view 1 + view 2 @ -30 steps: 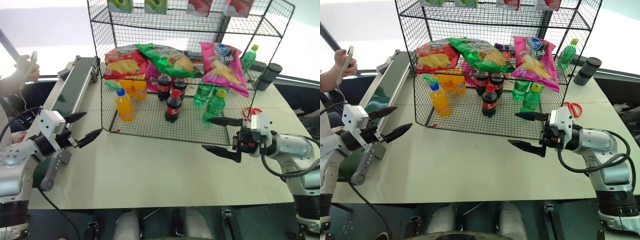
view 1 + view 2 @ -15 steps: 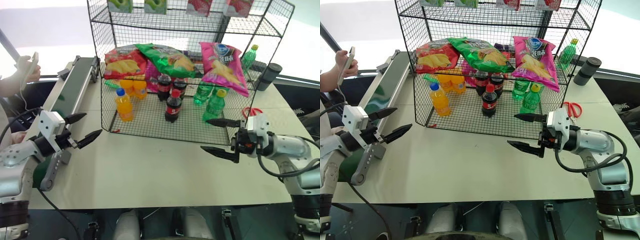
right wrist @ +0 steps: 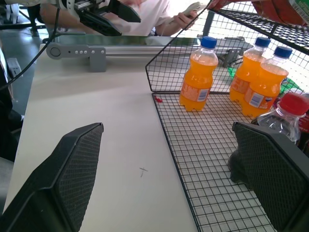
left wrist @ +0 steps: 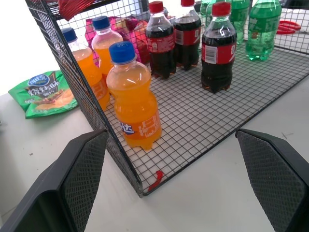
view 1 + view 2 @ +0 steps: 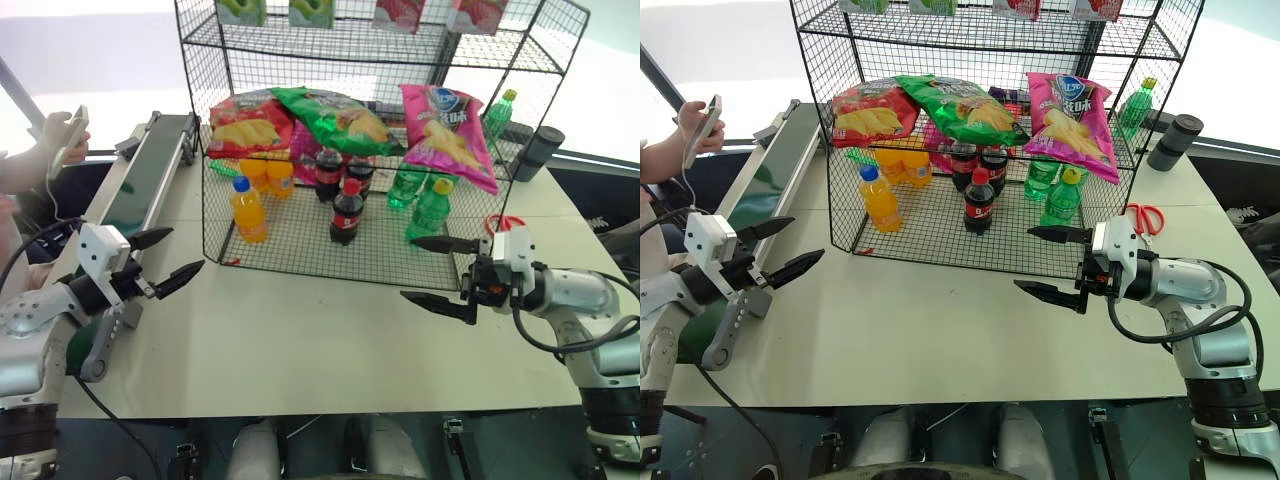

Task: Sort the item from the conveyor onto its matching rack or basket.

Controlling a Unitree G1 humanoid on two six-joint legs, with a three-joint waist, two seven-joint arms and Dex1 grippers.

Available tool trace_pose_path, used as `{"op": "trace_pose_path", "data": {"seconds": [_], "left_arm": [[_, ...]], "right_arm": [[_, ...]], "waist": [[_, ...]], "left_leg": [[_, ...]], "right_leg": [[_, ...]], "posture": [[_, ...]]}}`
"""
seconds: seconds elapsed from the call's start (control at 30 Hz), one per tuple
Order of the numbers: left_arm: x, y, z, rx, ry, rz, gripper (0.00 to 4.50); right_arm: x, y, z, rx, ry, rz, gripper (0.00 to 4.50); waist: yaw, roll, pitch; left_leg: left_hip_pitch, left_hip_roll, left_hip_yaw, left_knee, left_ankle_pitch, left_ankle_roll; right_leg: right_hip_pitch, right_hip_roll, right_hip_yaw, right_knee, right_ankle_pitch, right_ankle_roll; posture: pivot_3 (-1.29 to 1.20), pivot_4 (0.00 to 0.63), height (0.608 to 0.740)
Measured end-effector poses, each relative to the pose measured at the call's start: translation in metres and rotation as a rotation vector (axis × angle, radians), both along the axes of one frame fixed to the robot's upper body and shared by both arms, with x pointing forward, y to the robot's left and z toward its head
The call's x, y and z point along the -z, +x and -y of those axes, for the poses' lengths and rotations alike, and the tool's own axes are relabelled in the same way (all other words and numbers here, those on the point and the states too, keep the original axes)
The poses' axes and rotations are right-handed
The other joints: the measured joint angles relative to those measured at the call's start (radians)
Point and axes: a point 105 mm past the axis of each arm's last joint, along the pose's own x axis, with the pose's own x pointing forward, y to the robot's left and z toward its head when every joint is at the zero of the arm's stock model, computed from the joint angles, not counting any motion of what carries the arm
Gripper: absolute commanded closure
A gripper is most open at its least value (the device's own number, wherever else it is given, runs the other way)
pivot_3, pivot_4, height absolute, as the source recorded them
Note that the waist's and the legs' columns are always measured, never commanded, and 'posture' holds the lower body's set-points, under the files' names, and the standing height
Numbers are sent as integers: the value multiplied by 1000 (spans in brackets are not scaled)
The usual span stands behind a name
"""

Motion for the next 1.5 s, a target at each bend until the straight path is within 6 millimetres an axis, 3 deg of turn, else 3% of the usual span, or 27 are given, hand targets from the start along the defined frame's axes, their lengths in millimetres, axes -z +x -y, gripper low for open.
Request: {"op": "trace_pose_path", "data": {"seconds": [0.23, 1.5], "left_arm": [[-3, -8, 11, 78, -31, -6, 0], [9, -11, 25, 109, -75, -37, 0]], "right_arm": [[0, 1, 0, 4, -4, 1, 33], [9, 0, 2, 33, -2, -30, 33]], "waist": [[0, 0, 0], [0, 0, 0]], "left_leg": [[0, 0, 0, 0, 0, 0], [0, 0, 0, 0, 0, 0]], "right_leg": [[0, 0, 0, 0, 0, 0], [0, 0, 0, 0, 0, 0]], "posture": [[0, 150, 726], [0, 150, 726]]}}
